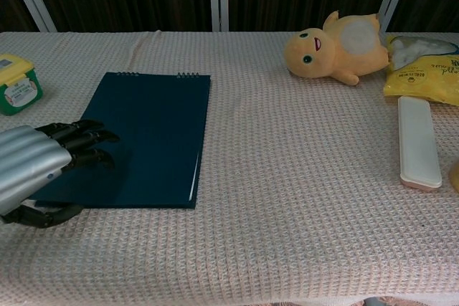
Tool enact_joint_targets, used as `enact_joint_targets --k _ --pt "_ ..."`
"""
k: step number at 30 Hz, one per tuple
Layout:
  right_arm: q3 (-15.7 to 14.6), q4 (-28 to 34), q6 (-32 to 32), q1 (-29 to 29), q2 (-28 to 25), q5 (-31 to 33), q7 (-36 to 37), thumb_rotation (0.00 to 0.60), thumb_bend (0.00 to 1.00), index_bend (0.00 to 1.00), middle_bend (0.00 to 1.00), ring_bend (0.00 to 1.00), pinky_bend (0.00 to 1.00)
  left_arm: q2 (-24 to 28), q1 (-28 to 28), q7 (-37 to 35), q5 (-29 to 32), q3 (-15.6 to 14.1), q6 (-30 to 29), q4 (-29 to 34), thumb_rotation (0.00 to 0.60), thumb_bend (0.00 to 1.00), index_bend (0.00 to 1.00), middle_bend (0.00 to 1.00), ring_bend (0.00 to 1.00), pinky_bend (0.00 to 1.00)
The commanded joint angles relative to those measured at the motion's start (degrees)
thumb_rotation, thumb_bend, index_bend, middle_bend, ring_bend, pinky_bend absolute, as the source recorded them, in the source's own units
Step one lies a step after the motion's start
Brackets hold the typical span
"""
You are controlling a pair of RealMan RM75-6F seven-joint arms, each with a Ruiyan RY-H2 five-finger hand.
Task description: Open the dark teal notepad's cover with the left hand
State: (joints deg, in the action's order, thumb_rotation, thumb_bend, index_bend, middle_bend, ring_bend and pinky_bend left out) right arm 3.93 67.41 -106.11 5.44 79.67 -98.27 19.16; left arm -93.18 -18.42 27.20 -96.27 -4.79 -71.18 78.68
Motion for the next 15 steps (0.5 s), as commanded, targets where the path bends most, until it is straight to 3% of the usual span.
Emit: enact_joint_targets --k 1,15 --pt "-0.02 -0.06 0.01 -0.01 0.02 -0.02 0.02 0.6 0.33 0.0 0.0 0.0 0.0 -0.02 -0.08 0.24 0.14 0.0 0.14 -0.1 0.589 0.31 0.3 0.11 0.04 0.19" --pt "-0.06 -0.15 0.13 -0.08 -0.03 -0.06 0.14 0.6 0.33 0.0 0.0 0.0 0.0 -0.2 -0.33 -0.12 0.3 0.09 -0.17 -0.07 0.599 0.32 0.35 0.12 0.05 0.19"
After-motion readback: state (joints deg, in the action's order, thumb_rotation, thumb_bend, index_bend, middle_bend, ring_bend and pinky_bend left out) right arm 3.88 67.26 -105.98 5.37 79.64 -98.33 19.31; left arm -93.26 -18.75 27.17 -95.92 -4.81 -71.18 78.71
